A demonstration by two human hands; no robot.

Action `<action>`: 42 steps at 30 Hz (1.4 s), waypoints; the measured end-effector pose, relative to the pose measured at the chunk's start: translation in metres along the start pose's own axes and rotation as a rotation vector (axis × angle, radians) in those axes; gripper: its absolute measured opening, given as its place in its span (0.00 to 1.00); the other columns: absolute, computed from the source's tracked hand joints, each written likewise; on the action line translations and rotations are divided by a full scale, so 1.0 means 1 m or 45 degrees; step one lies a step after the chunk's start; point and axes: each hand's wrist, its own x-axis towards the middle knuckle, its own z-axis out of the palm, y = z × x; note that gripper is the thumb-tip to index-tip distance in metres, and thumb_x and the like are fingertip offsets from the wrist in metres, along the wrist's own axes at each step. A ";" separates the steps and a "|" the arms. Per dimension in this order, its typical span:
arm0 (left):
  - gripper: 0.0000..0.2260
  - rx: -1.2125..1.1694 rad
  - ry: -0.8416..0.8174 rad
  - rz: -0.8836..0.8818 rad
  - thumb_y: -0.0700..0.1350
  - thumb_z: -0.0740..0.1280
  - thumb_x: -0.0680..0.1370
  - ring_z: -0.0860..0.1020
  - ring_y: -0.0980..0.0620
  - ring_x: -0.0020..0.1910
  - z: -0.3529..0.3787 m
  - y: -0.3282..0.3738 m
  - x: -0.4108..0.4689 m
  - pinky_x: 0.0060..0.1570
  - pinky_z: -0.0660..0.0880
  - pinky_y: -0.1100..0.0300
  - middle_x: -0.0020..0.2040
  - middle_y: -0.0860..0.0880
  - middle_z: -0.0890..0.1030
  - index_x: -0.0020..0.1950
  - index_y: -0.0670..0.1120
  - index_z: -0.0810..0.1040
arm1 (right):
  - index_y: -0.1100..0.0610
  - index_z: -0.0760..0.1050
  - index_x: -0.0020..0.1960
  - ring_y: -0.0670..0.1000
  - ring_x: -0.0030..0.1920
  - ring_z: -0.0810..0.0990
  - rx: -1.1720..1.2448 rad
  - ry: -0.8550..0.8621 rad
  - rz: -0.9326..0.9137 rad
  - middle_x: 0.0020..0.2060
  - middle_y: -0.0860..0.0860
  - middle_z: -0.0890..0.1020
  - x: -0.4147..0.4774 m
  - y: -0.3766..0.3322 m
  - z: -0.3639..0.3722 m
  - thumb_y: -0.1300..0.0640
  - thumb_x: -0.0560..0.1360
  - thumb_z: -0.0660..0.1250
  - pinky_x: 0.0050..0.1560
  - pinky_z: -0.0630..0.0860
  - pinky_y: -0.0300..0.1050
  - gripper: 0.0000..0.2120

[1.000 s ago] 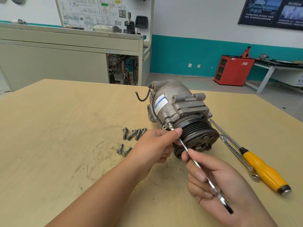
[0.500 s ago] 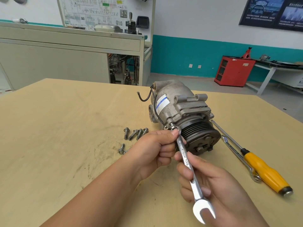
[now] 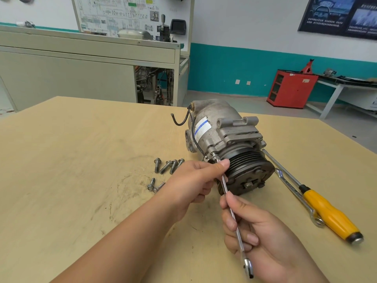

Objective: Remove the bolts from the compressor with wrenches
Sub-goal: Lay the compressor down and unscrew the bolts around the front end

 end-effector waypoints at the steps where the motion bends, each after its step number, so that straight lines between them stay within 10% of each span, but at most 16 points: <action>1: 0.16 0.050 0.032 0.013 0.55 0.68 0.73 0.56 0.58 0.22 0.000 0.000 0.000 0.22 0.54 0.67 0.23 0.56 0.59 0.27 0.49 0.78 | 0.61 0.77 0.32 0.43 0.14 0.57 -0.029 0.016 -0.002 0.22 0.54 0.69 0.000 -0.001 -0.001 0.56 0.63 0.68 0.17 0.56 0.32 0.08; 12: 0.23 0.031 -0.001 0.063 0.47 0.62 0.79 0.54 0.58 0.22 0.003 0.004 -0.003 0.24 0.51 0.65 0.22 0.56 0.57 0.23 0.49 0.77 | 0.55 0.80 0.30 0.44 0.16 0.59 -0.552 0.087 -0.114 0.20 0.53 0.72 -0.003 -0.021 -0.010 0.49 0.56 0.73 0.19 0.56 0.34 0.10; 25: 0.12 -0.342 -0.134 -0.089 0.51 0.64 0.72 0.55 0.59 0.22 0.003 -0.003 0.000 0.23 0.50 0.67 0.25 0.54 0.57 0.29 0.48 0.72 | 0.66 0.80 0.40 0.45 0.18 0.63 0.444 -0.433 0.152 0.24 0.52 0.71 0.002 -0.012 -0.011 0.62 0.58 0.80 0.18 0.63 0.36 0.14; 38: 0.21 -0.130 -0.106 -0.075 0.54 0.61 0.78 0.53 0.58 0.24 0.002 0.001 0.000 0.24 0.50 0.67 0.24 0.56 0.57 0.26 0.50 0.78 | 0.63 0.76 0.34 0.43 0.14 0.60 0.183 0.009 -0.093 0.19 0.51 0.67 0.002 -0.013 0.003 0.59 0.66 0.67 0.15 0.59 0.32 0.07; 42: 0.14 -0.167 -0.140 -0.043 0.51 0.62 0.77 0.52 0.57 0.26 0.001 0.000 0.001 0.25 0.50 0.66 0.25 0.54 0.57 0.39 0.42 0.74 | 0.61 0.80 0.35 0.44 0.16 0.62 0.040 -0.009 -0.106 0.22 0.53 0.71 0.002 -0.007 0.004 0.55 0.63 0.69 0.16 0.60 0.33 0.08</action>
